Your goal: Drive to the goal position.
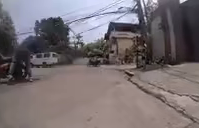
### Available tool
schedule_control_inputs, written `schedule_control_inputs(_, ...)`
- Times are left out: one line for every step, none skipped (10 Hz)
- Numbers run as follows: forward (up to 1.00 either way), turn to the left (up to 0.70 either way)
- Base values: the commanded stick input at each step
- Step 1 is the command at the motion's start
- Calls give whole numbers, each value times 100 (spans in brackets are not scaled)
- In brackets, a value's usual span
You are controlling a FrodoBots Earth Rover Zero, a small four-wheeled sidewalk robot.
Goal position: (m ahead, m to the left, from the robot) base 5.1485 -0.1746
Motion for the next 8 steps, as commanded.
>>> schedule_control_inputs(100, 0)
schedule_control_inputs(100, 0)
schedule_control_inputs(100, 0)
schedule_control_inputs(100, 0)
schedule_control_inputs(100, 0)
schedule_control_inputs(100, 0)
schedule_control_inputs(100, 0)
schedule_control_inputs(100, -21)
